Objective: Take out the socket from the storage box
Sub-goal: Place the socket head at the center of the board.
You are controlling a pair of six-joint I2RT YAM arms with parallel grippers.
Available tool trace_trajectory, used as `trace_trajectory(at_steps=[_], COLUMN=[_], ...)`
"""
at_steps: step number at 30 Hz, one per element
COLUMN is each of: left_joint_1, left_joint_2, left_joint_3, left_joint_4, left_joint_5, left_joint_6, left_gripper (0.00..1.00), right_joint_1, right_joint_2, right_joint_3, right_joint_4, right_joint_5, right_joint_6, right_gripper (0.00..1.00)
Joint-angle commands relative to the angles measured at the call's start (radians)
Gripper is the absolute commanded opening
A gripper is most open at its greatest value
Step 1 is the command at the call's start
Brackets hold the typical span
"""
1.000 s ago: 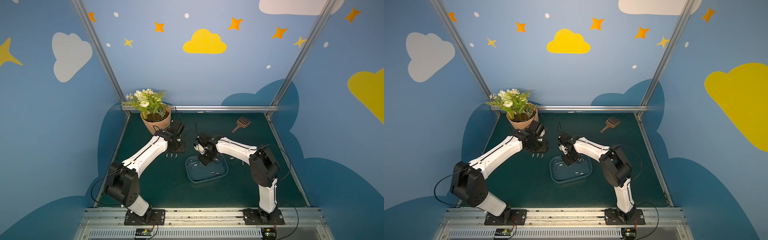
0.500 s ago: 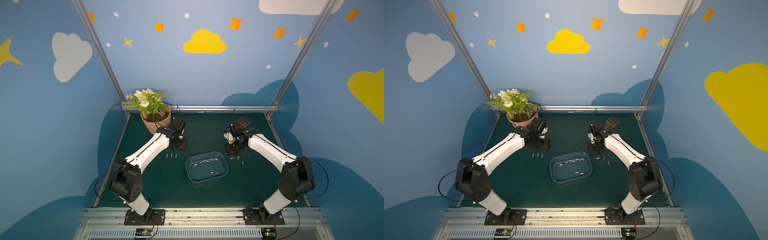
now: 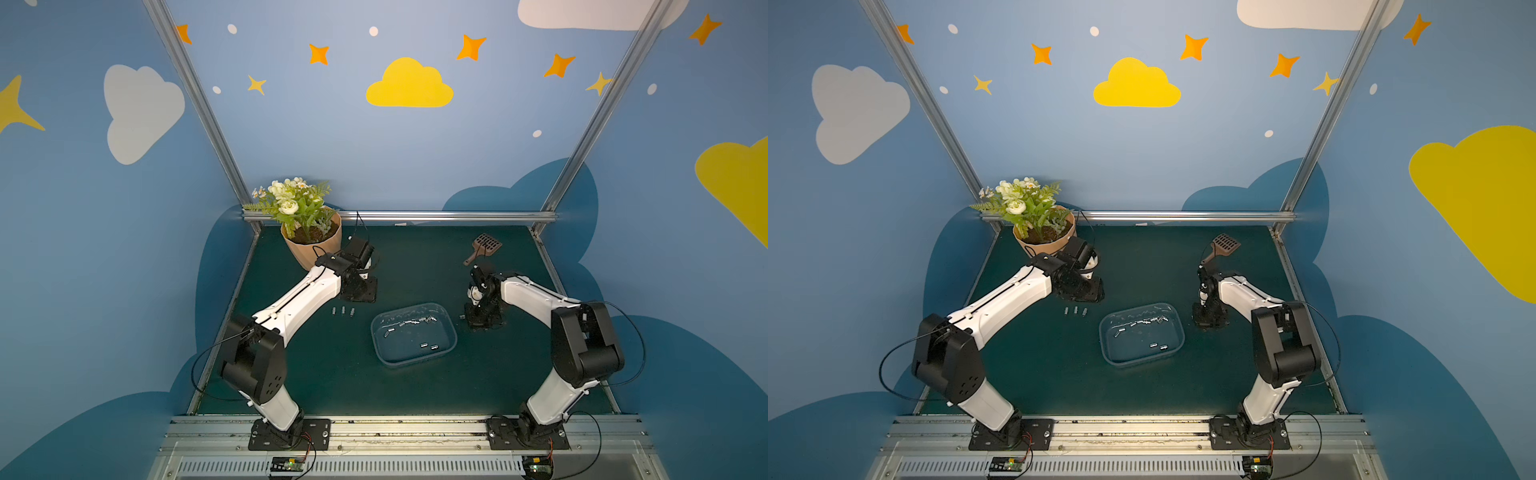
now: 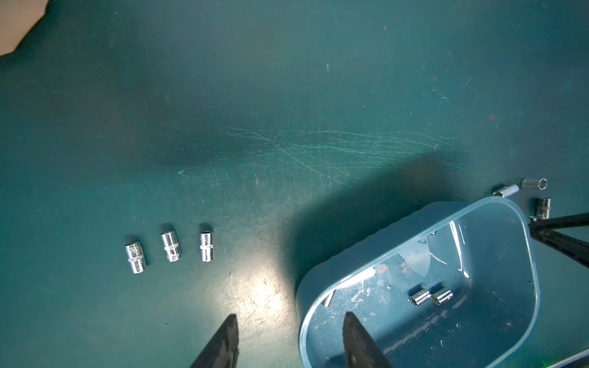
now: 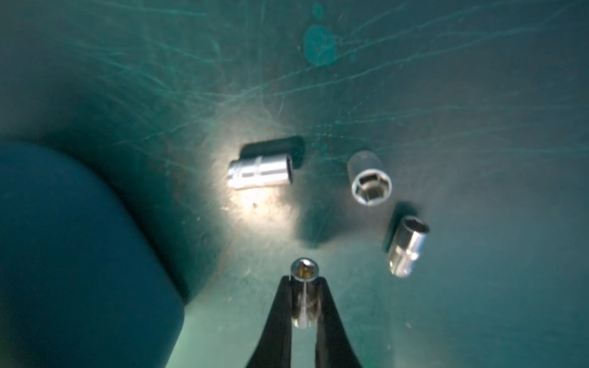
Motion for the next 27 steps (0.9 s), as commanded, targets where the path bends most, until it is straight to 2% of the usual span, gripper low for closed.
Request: trace_trajectory(at_steps=[1, 12, 27], left_joint_1=[-0.025, -0.104, -0.215], left_joint_2=[-0.029, -0.023, 0.022], left_joint_3=[-0.017, -0.019, 0.027], left_joint_4=[-0.008, -0.008, -0.055], left_joint_5=[-0.001, -0.032, -0.069], left_joint_6=[-0.001, -0.014, -0.024], left_gripper=[0.54, 0.54, 0.54], right_joint_1=[-0.008, -0.019, -0.019], right_joint_2=[0.034, 0.072, -0.044], right_joint_3=[0.013, 0.031, 0.123], right_joint_4=[0.013, 0.002, -0.099], right_joint_5=[-0.009, -0.014, 0.015], right_joint_6=[0.017, 0.017, -0.011], right_gripper=[0.07, 0.15, 0.32])
